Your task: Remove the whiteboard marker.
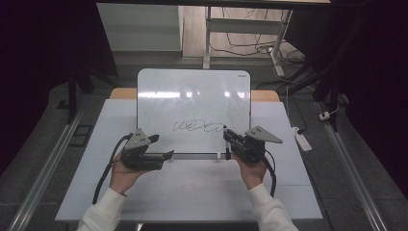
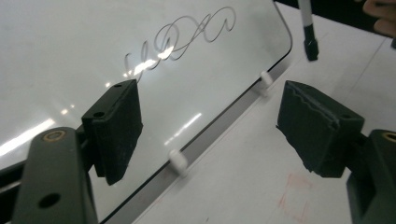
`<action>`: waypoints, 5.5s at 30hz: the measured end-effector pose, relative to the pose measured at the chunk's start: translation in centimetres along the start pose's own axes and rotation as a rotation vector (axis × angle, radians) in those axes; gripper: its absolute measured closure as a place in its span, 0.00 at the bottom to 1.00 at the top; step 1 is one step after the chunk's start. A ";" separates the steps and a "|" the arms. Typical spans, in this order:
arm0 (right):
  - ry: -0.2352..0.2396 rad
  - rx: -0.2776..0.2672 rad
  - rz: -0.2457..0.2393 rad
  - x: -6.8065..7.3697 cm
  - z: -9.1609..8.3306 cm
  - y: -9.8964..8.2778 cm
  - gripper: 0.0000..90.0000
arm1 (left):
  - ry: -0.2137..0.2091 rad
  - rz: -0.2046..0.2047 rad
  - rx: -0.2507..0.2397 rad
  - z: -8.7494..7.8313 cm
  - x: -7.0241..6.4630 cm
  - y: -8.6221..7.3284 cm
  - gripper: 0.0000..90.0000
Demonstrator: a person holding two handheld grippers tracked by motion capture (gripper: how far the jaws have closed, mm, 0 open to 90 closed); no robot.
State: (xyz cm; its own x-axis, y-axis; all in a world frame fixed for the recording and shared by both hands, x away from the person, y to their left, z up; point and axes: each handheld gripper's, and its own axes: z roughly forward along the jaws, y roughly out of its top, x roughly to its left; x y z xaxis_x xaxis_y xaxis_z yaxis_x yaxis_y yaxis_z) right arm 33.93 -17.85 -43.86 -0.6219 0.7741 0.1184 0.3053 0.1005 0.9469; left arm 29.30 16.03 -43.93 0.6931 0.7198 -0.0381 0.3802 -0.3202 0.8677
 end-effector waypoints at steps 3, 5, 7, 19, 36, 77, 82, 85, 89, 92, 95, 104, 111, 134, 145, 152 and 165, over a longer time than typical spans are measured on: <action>0.020 0.001 -0.002 0.6 -0.1 -0.1 0.90 | -0.027 0.006 -0.001 1.0 -0.5 0.7 0.26; 0.031 0.000 -0.006 0.9 0.0 -0.2 0.90 | -0.053 0.007 -0.001 1.7 -0.9 1.0 0.27; 0.043 -0.002 -0.004 1.2 0.0 -0.2 0.90 | -0.061 0.009 0.004 2.0 -1.0 1.1 0.28; 0.093 -0.006 -0.011 2.9 0.5 -0.4 0.90 | -0.134 0.001 0.020 4.6 -2.5 1.9 0.30; 0.138 -0.020 -0.009 5.4 1.5 -0.9 0.90 | -0.227 -0.003 -0.003 7.6 -3.8 2.3 0.56; 0.624 0.252 -0.238 1.9 1.8 -2.2 0.63 | -0.511 0.068 0.100 6.2 -1.4 2.6 0.90; 0.655 0.272 -0.243 2.3 2.6 -2.6 0.66 | -0.534 0.075 0.101 6.4 -1.7 2.5 0.90; 0.680 0.281 -0.248 2.4 2.9 -2.8 0.69 | -0.550 0.073 0.099 6.5 -1.7 2.6 0.90; 0.726 0.289 -0.251 2.6 3.3 -3.0 0.79 | -0.565 0.081 0.102 6.6 -1.8 2.6 0.90; 0.739 0.300 -0.252 2.7 3.5 -3.1 0.81 | -0.581 0.082 0.098 6.6 -1.9 2.6 0.90; 0.760 0.302 -0.246 2.8 3.6 -3.2 0.82 | -0.590 0.090 0.102 6.7 -2.0 2.6 0.90; 0.765 0.297 -0.210 2.9 3.8 -3.4 0.82 | -0.593 0.085 0.093 7.0 -2.0 2.5 0.90; 0.768 0.277 -0.193 3.0 3.9 -3.4 0.81 | -0.602 0.079 0.088 6.9 -1.9 2.5 0.90; 0.655 0.217 -0.146 2.4 3.6 -3.3 0.86 | -0.388 0.084 0.040 4.0 -1.5 2.8 0.41; 0.530 0.117 -0.133 1.0 2.6 -2.5 0.86 | -0.116 0.010 0.040 -0.7 -0.2 -2.7 0.35; 0.458 0.050 -0.110 0.1 2.3 -1.8 0.86 | -0.042 -0.079 0.076 -2.7 1.1 -7.8 0.34; 0.328 -0.026 -0.084 0.5 4.1 0.5 0.86 | 0.050 -0.119 0.079 -3.7 1.9 -10.4 0.30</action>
State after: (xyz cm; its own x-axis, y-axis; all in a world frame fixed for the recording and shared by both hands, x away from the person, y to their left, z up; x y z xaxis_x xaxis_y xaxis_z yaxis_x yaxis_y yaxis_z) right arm 36.70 -14.83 -44.55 -0.8440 0.5214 0.1256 0.2277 0.1363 0.9641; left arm 24.37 23.01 -51.17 0.6101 0.7844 -0.1120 0.5058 -0.2767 0.8171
